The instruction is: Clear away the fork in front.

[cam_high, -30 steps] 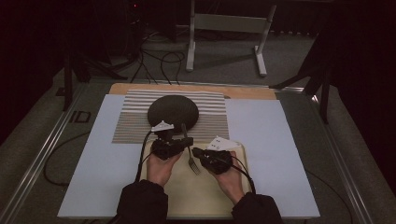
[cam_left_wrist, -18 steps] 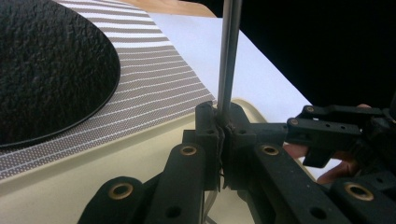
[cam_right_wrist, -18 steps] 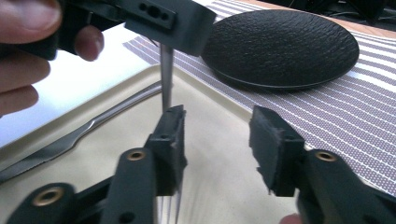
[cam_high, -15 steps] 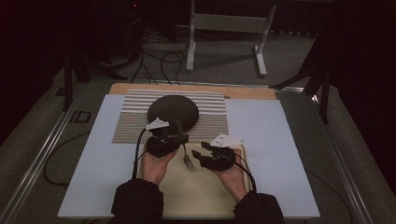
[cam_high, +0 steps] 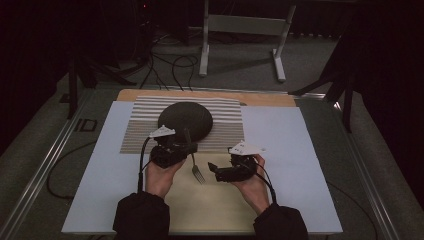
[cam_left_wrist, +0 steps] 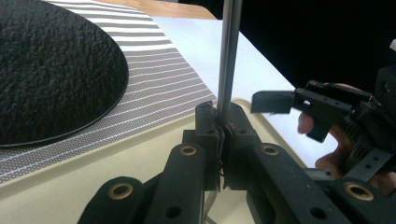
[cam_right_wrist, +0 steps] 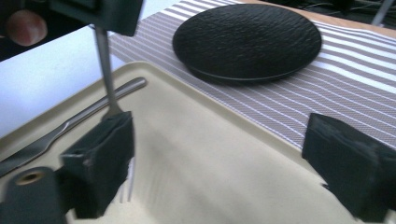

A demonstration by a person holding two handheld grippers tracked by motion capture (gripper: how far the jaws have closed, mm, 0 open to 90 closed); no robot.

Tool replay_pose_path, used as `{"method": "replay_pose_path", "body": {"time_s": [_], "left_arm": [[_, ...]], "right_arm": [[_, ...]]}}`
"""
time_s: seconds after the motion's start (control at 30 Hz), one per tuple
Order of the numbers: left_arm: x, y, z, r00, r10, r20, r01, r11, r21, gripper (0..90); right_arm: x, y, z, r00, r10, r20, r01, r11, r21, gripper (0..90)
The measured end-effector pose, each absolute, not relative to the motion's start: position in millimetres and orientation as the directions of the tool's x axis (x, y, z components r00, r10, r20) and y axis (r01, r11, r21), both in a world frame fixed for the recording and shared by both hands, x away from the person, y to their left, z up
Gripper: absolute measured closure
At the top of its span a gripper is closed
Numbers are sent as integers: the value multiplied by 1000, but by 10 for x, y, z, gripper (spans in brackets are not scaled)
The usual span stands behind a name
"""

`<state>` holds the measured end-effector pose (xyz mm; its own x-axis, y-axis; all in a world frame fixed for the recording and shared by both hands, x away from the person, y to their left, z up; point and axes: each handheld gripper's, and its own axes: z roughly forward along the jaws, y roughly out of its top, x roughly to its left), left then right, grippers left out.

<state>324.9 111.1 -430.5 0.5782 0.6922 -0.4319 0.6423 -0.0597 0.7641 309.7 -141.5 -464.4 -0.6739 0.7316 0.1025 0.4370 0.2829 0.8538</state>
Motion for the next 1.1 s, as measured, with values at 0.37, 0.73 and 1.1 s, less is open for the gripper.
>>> {"method": "replay_pose_path", "body": {"time_s": [0.37,0.73,1.1], "left_arm": [[3262,1188,-4275,576,691,-437,648,-61,759,870],[3270,1294,-4250,571,696,-435,650,-60,758,870],[3279,1363,-4235,576,694,-432,654,-74,753,869]], "right_arm": [[3095,-1624,-4609,-665,743,70,417,292,861,76],[3068,-1977,-4596,-632,773,54,390,257,884,76],[2934,-2326,-4632,-615,788,10,334,249,909,78]]}}
